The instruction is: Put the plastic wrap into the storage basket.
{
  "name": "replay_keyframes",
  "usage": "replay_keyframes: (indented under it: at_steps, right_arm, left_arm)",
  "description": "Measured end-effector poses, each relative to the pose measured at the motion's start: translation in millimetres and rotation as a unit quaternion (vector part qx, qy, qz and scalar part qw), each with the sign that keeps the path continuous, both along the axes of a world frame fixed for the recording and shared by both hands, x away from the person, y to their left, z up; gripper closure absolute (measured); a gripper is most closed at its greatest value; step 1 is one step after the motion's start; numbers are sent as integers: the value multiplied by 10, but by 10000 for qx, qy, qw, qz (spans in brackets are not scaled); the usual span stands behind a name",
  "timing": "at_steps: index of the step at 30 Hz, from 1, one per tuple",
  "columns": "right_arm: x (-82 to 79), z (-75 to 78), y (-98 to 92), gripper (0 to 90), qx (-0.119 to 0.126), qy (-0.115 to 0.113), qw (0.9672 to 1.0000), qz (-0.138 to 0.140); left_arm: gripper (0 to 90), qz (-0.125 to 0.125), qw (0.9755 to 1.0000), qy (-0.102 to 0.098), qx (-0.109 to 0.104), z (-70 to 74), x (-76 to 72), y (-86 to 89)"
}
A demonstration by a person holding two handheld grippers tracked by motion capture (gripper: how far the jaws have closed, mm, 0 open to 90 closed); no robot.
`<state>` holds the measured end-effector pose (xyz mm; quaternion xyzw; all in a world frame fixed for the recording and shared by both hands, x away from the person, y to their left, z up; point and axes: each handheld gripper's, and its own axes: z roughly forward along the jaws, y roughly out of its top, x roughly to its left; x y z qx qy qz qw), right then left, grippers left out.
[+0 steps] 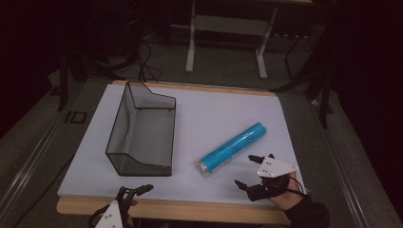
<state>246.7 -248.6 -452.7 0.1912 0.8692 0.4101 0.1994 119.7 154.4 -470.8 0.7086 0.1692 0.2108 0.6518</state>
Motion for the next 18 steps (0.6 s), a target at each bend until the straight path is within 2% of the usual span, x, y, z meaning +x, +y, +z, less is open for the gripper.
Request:
replay_keyframes:
  at_steps: [4, 8, 11, 14, 18]
  right_arm:
    - [123, 30, 3, 127, -173, 176, 9997, 35]
    - [263, 72, 7, 140, -455, 170, 9988, 50]
    - [383, 84, 9, 144, -672, 271, 9974, 48]
    - [496, 62, 34, 145, -1018, 287, 9944, 33]
    - [643, -23, 90, 143, -1527, 307, 9878, -23]
  left_arm:
    - [22, 9, 10000, -1, 8, -2, -9, -1]
    - [22, 0, 10000, -4, 25, -4, -21, -5]
    - [22, 2, 10000, -3, 41, -8, -28, -9]
    - [22, 8, 10000, 5, 60, -11, -32, -8]
    - [22, 36, 10000, 11, 62, -13, -44, -4]
